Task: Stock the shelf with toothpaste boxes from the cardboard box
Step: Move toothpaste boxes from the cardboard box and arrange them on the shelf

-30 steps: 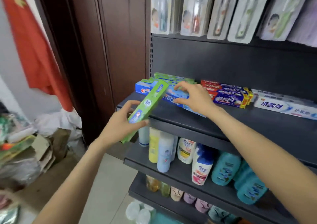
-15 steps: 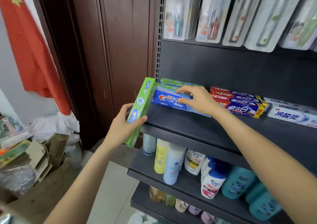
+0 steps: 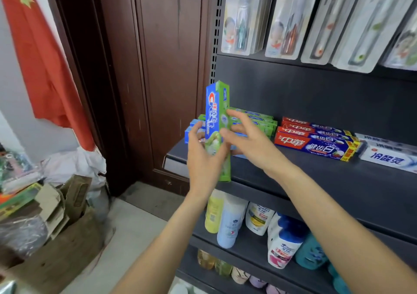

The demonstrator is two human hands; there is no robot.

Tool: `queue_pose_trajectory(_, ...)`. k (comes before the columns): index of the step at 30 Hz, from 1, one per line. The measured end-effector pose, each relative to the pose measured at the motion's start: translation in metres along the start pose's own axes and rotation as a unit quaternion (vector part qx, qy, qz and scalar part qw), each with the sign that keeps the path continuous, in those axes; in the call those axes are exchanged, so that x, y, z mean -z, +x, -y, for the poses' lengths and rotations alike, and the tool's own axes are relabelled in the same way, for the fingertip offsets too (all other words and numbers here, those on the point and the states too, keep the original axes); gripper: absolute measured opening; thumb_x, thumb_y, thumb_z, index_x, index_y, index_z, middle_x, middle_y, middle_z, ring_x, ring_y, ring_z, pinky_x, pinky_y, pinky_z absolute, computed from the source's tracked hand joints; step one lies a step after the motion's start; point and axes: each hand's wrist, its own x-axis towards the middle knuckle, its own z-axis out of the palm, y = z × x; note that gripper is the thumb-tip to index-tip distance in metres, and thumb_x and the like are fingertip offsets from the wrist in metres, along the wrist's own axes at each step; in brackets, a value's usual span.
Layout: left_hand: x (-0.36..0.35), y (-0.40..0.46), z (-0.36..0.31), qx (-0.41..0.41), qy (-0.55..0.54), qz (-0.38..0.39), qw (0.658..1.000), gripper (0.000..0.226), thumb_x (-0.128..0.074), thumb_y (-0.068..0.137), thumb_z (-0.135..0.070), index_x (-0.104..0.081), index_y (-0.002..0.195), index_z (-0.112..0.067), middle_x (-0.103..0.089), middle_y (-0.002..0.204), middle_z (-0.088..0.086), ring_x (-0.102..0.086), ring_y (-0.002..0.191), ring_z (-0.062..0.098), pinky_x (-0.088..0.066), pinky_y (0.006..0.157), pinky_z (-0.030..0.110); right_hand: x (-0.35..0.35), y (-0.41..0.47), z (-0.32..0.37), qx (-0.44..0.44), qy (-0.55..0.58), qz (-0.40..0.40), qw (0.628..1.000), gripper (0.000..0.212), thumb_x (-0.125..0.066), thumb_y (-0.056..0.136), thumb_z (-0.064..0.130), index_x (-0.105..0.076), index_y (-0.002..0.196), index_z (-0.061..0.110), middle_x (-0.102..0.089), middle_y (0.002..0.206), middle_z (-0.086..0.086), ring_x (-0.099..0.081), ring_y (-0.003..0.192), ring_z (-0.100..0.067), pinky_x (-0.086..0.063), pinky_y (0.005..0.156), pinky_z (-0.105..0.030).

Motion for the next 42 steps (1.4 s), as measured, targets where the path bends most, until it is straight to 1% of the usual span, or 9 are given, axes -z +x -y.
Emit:
queue_pose_trajectory(4,-0.027,-0.006,-0.005,-0.076,0.108,0.068,0.989,0.080,-0.066,0.063,-0.051,-0.042,0.134,-0.022,-0.047,0.123,-0.008,-0.043,0.111,-0.001,-0.036,0.082,0.009,0.018,-0.009,-0.009,0.005,0.022,-0.068,0.997,0.059,-0.065,0.088,0.018,-0.038,0.138,0.031,-0.061,0.105,0.015,-0.062,0.090,0.004,-0.051,0.076,-0.015)
queue_pose_trajectory(7,-0.027,-0.010,-0.004,-0.119,0.128,0.168,0.970,0.086,-0.062,0.062,-0.061,-0.038,0.139,-0.030,-0.042,0.128,-0.011,-0.041,0.120,0.000,-0.037,0.095,0.020,0.043,-0.011,-0.016,-0.001,0.036,-0.089,0.995,0.052,-0.064,0.088,0.013,-0.046,0.135,0.027,-0.065,0.111,0.008,-0.060,0.107,-0.009,-0.052,0.086,-0.023)
queue_pose_trajectory(10,-0.019,0.003,0.000,-0.148,0.157,0.181,0.960,0.074,-0.052,0.069,-0.064,-0.048,0.134,-0.031,-0.047,0.131,-0.014,-0.043,0.123,0.004,-0.035,0.103,0.025,0.067,-0.015,-0.022,-0.015,0.016,-0.072,0.997,0.050,-0.064,0.087,0.012,-0.050,0.132,0.029,-0.065,0.113,0.002,-0.061,0.104,-0.014,-0.051,0.085,-0.024)
queue_pose_trajectory(14,-0.012,0.042,0.020,-0.214,0.332,0.184,0.900,0.068,-0.043,0.078,-0.066,-0.050,0.133,-0.027,-0.046,0.141,-0.010,-0.039,0.131,0.010,-0.024,0.114,0.039,0.093,-0.009,-0.020,0.014,-0.162,-0.114,0.980,0.056,-0.069,0.083,0.014,-0.050,0.133,0.033,-0.061,0.101,0.009,-0.057,0.085,-0.012,-0.047,0.077,-0.021)
queue_pose_trajectory(19,-0.006,0.080,0.036,-0.181,0.483,0.278,0.810,0.090,-0.030,0.073,-0.079,-0.024,0.147,-0.028,-0.017,0.156,-0.011,-0.006,0.145,0.009,0.003,0.117,0.046,0.111,0.027,-0.029,0.045,-0.380,-0.116,0.917,0.058,-0.064,0.084,0.017,-0.046,0.131,0.046,-0.062,0.118,0.006,-0.056,0.108,-0.020,-0.046,0.092,-0.043)
queue_pose_trajectory(23,-0.005,0.087,0.042,-0.179,0.548,0.305,0.758,0.088,-0.030,0.079,-0.080,-0.017,0.149,-0.028,-0.012,0.157,-0.011,-0.002,0.146,0.010,0.008,0.116,0.048,0.105,0.054,-0.039,0.063,-0.509,-0.082,0.854,0.057,-0.055,0.090,0.013,-0.042,0.137,0.041,-0.055,0.123,0.002,-0.052,0.113,-0.023,-0.042,0.087,-0.039)
queue_pose_trajectory(28,0.005,0.086,0.056,-0.242,0.534,0.261,0.767,0.094,-0.011,0.069,-0.082,-0.027,0.146,-0.031,-0.028,0.152,-0.014,-0.019,0.142,0.008,0.000,0.117,0.045,0.082,0.069,-0.059,0.089,-0.581,-0.082,0.805,0.057,-0.053,0.090,0.009,-0.042,0.138,0.037,-0.054,0.130,0.001,-0.053,0.110,-0.027,-0.040,0.085,-0.036)
queue_pose_trajectory(36,0.019,0.084,0.062,-0.279,0.487,0.250,0.789,0.074,-0.018,0.080,-0.068,-0.040,0.140,-0.031,-0.039,0.146,-0.013,-0.030,0.139,0.009,-0.007,0.117,0.042,0.067,0.074,-0.067,0.071,-0.460,-0.009,0.885,0.056,-0.053,0.086,0.004,-0.051,0.132,0.035,-0.054,0.136,0.002,-0.052,0.118,-0.023,-0.045,0.089,-0.035)
queue_pose_trajectory(42,0.015,0.080,0.060,-0.282,0.474,0.238,0.799,0.070,-0.019,0.081,-0.059,-0.044,0.138,-0.028,-0.045,0.143,-0.009,-0.036,0.135,0.014,-0.009,0.116,0.042,0.059,0.073,-0.059,0.103,-0.452,-0.038,0.885,0.035,-0.051,0.093,0.013,-0.059,0.125,0.026,-0.059,0.127,0.000,-0.049,0.120,-0.020,-0.035,0.093,-0.029)
